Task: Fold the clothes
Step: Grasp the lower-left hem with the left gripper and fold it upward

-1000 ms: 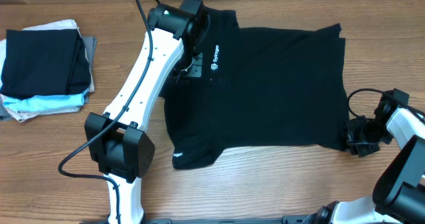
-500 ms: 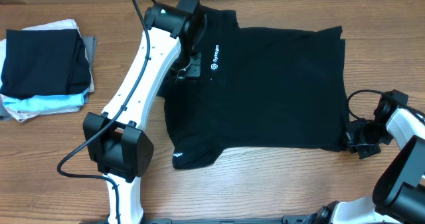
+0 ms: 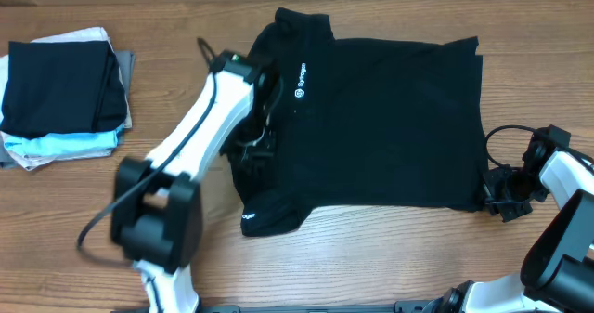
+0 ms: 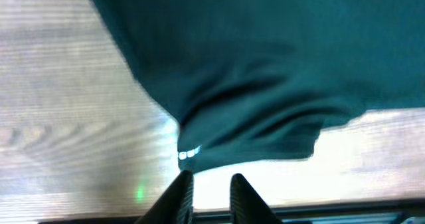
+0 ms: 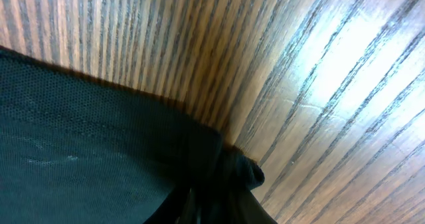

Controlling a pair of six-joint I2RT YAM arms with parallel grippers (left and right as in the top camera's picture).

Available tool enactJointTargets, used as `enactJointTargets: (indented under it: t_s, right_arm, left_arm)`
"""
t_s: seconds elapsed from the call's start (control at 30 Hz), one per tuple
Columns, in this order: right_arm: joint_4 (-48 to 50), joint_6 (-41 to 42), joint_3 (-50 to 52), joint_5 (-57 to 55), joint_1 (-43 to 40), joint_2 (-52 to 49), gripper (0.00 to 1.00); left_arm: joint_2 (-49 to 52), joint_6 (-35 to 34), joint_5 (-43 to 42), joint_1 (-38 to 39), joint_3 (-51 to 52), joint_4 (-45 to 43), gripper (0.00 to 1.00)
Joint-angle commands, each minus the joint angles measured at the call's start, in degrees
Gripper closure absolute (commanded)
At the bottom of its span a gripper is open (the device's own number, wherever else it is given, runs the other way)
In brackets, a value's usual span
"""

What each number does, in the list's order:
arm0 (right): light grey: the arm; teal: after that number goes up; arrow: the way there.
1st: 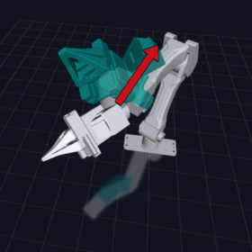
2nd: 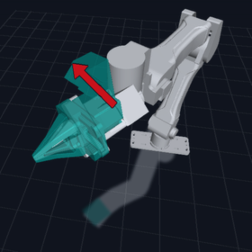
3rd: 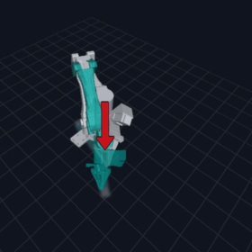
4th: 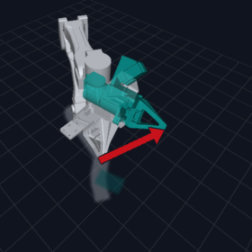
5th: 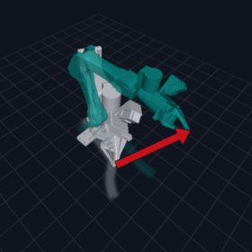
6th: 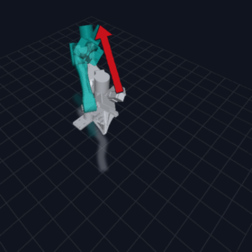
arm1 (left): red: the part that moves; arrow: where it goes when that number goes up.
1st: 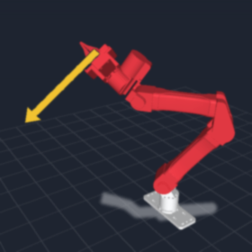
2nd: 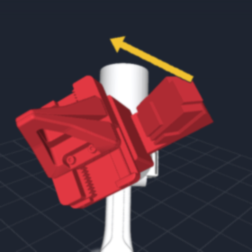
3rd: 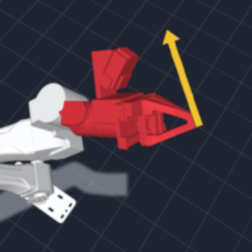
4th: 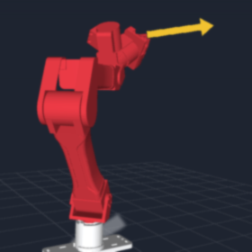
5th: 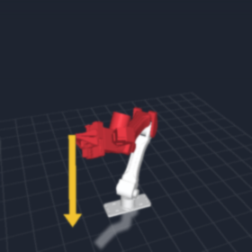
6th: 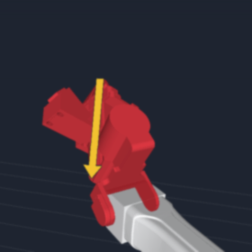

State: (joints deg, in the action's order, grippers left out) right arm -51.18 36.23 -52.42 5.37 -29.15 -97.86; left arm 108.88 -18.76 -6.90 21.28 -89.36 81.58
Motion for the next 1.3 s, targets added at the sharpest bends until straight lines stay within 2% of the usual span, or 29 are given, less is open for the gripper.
enactJointTargets:
  t_s: [0.0, 0.13, 0.33, 0.4, 0.53, 0.7, 0.77, 0.9, 1.2, 1.27]
  right_arm:
    - [0.48, -0.59, 1.64, -1.18, 0.31, -1.4, 0.83]
    - [0.0, -0.59, 1.64, -0.74, 0.31, -1.4, 0.82]
    - [0.37, -0.59, 1.64, 0.72, 0.31, -1.4, 0.81]
    - [0.76, -0.61, 1.64, 0.7, 0.31, -1.4, 0.81]
    - [0.79, -0.61, 1.64, 0.7, 0.31, -1.4, 0.81]
    - [0.83, -0.61, 1.64, 0.7, 0.31, -1.4, 0.81]
    - [0.98, -0.61, 1.64, 0.7, 0.31, -1.4, 0.81]
    - [1.2, -0.61, 1.64, 0.7, 0.31, -1.4, 0.81]
    - [1.4, -0.61, 1.64, 0.7, 0.31, -1.4, 0.81]
    - [1.38, -0.61, 1.64, 0.7, 0.31, -1.4, 0.81]
  left_arm:
    - [-11.43, -3.61, -0.28, -0.26, 6.4, -1.36, 0.7]
    - [-17.49, -8.81, 0.35, 0.28, 16.5, -5.68, 0.68]
    - [-17.27, -14.05, -0.31, 1.64, 30.49, -15.28, 0.61]
    - [-17.16, -15.12, -1.25, 1.62, 34.21, -19.93, 0.61]
    - [-17.14, -15.34, -1.53, 1.57, 37.48, -26.8, 0.56]
    - [-17.11, -16.09, -1.55, 1.57, 38.88, -28.98, 0.41]
    - [-17.05, -16.2, -1.57, 1.57, 39.74, -28.98, 0.39]
    - [-17.05, -17.73, -1.68, 1.55, 42.6, -30.56, 0.41]
    - [-17.05, -20.04, -1.75, 1.53, 45.38, -33.66, 0.52]
    - [-17.05, -20.02, -1.75, 1.53, 45.35, -33.73, 0.58]
